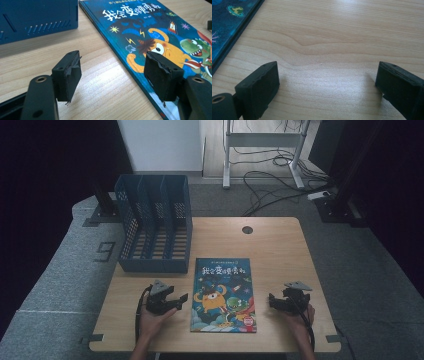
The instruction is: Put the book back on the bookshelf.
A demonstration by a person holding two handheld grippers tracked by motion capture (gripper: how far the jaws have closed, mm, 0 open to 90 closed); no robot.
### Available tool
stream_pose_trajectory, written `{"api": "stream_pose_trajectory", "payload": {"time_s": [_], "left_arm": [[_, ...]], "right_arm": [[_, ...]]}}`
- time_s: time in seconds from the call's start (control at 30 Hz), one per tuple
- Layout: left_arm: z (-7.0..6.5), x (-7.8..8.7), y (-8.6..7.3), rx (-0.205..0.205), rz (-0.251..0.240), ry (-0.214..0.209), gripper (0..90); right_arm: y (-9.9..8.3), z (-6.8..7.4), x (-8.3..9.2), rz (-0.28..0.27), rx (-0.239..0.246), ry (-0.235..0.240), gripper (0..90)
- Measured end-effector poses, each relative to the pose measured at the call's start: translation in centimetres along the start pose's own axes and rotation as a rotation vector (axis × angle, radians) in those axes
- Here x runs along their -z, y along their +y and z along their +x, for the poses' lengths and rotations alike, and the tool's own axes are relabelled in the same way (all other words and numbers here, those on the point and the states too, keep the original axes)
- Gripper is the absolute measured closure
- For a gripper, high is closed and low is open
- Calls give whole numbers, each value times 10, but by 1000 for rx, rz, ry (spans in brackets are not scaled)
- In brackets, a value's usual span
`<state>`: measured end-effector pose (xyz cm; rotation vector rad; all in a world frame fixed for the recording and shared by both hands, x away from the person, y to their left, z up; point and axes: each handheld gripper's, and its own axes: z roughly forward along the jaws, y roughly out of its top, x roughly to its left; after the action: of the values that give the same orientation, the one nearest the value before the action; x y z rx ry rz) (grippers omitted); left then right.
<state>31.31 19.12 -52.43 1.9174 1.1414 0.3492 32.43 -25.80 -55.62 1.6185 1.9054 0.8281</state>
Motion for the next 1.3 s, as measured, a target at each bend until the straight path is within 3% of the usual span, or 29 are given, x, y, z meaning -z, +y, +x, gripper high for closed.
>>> {"api": "stream_pose_trajectory", "payload": {"time_s": [0.77, 0.93, 1.1, 1.3], "left_arm": [[-3, -3, 4, -2, 1, -2, 288], [-6, -4, 3, -13, -1, 3, 288], [-5, -5, 2, -10, 4, 9, 287], [-5, -4, 2, -5, 3, 6, 287]], "right_arm": [[-2, 1, 4, -11, -35, -29, 96], [0, -3, 7, -5, -73, 4, 126], [3, -4, 13, -40, -87, 17, 128], [8, 2, 22, -86, -60, 31, 142]]}}
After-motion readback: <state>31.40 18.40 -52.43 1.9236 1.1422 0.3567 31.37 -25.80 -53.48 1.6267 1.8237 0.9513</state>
